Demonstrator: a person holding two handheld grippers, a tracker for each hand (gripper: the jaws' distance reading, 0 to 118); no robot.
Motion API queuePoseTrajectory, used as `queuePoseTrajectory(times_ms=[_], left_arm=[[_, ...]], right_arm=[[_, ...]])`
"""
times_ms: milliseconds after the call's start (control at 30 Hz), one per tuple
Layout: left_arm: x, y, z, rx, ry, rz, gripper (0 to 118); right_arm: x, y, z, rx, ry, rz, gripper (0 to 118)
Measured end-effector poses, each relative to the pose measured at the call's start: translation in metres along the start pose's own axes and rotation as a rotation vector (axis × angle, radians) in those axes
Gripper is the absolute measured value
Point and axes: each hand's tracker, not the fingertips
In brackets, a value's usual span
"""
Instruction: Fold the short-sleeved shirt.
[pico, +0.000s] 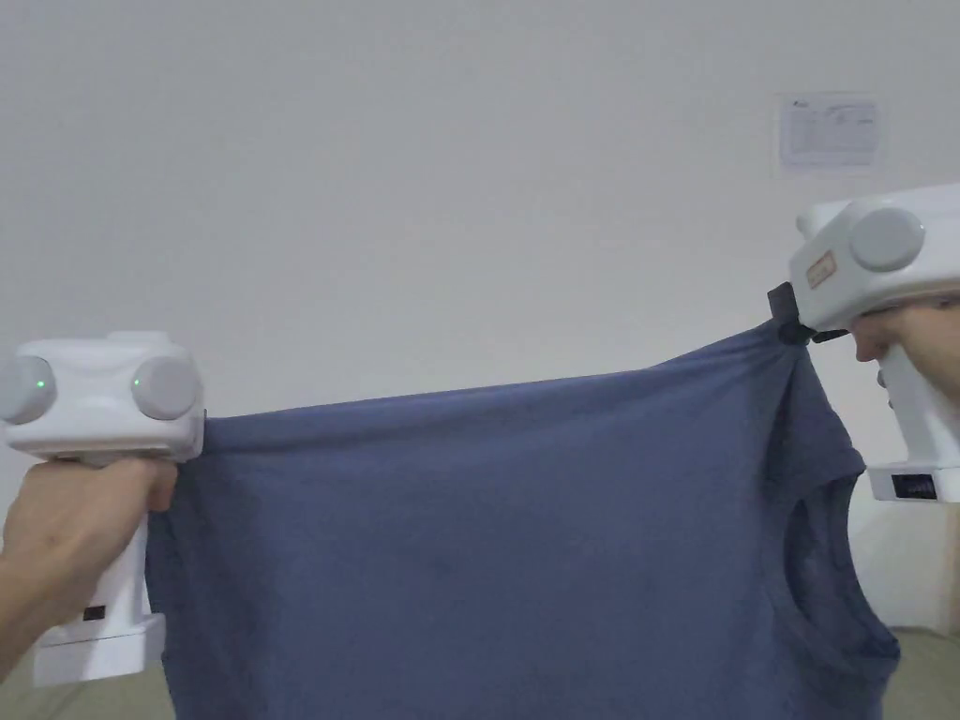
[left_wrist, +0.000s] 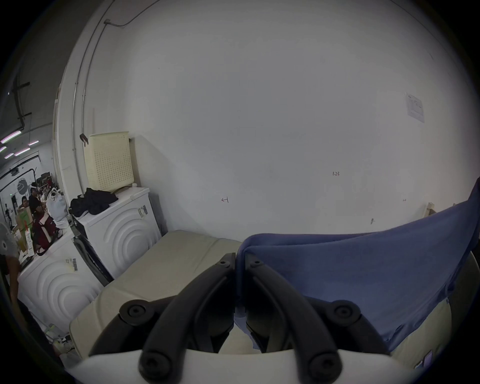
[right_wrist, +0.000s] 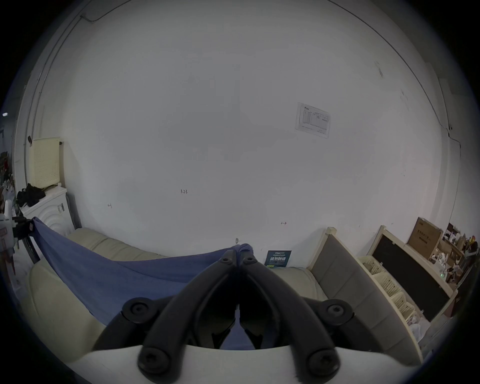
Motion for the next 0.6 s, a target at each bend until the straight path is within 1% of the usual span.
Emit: queuePoseTrajectory(times_ms=[33, 100, 167, 233, 300, 333, 367, 400, 467, 500, 533, 567, 600], left_arm=[[0.003, -0.003, -0.008, -0.007, -0.003, 0.01, 4], [0.007, -0.009, -0.028, -0.019, 0.004, 0.015, 4], [0.013, -0.024, -0.038, -0.032, 0.013, 0.005, 4], [0.014, -0.046, -0.054, -0.056, 0.019, -0.013, 4], [0.014, -0.076, -0.067, -0.117, 0.011, -0.022, 4], [0.013, -0.096, -0.071, -0.148, 0.006, -0.02, 4], [0.01, -0.114, -0.087, -0.171, -0.006, -0.031, 4], [0.008, -0.136, -0.09, -0.191, -0.009, -0.045, 4], [0.001, -0.187, -0.093, -0.243, -0.025, -0.055, 4], [-0.006, -0.208, -0.101, -0.267, -0.034, -0.07, 4], [-0.012, -0.233, -0.098, -0.278, -0.043, -0.077, 4], [-0.019, -0.256, -0.094, -0.312, -0.058, -0.096, 4], [-0.026, -0.275, -0.087, -0.34, -0.071, -0.116, 4]], right_arm=[[-0.004, -0.005, -0.01, -0.013, -0.01, 0.011, 2], [-0.012, -0.015, -0.027, -0.042, -0.032, 0.057, 2], [-0.014, -0.029, -0.042, -0.046, -0.014, 0.029, 2], [-0.018, -0.055, -0.056, -0.083, 0.006, -0.003, 2], [-0.024, -0.091, -0.062, -0.13, 0.032, 0.025, 2], [-0.027, -0.111, -0.063, -0.153, 0.029, 0.037, 2], [-0.029, -0.136, -0.061, -0.158, 0.04, 0.031, 2], [-0.028, -0.16, -0.062, -0.199, 0.073, 0.013, 2], [-0.028, -0.213, -0.055, -0.271, 0.087, -0.025, 2], [-0.028, -0.236, -0.046, -0.294, 0.093, -0.021, 2], [-0.027, -0.264, -0.031, -0.306, 0.124, -0.031, 2], [-0.026, -0.288, -0.02, -0.353, 0.114, -0.046, 2], [-0.024, -0.31, -0.009, -0.37, 0.141, -0.088, 2]])
